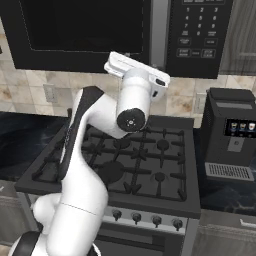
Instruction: Remove the kiwi from the bowl and place it on the small plate. Then place the bowl with only the chicken drumstick in the microwave, close the door, and press the start button to microwave the chicken drumstick.
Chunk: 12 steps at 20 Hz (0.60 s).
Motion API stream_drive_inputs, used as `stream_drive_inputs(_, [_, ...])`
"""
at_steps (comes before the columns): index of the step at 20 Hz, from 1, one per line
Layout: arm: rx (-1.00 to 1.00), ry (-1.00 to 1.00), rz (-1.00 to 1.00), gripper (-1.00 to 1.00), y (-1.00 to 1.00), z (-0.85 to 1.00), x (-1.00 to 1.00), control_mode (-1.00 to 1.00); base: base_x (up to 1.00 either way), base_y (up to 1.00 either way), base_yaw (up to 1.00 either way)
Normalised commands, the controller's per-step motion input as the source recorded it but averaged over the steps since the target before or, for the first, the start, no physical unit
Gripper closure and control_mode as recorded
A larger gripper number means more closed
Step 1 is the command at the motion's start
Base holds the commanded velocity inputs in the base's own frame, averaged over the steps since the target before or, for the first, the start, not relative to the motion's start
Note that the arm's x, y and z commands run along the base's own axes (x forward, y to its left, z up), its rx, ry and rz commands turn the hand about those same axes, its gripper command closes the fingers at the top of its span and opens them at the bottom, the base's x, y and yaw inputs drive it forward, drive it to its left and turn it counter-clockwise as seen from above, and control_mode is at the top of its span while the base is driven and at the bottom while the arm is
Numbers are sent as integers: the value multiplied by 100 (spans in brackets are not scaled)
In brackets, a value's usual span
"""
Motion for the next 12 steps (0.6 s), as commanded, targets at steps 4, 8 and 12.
stream_drive_inputs(4, [30,0,0,-100,-92,-1,-74,-100,0,0,0])
stream_drive_inputs(8, [40,0,0,-100,-81,-9,-43,-100,0,0,0])
stream_drive_inputs(12, [34,14,0,-100,-36,-4,-2,-100,0,0,0])
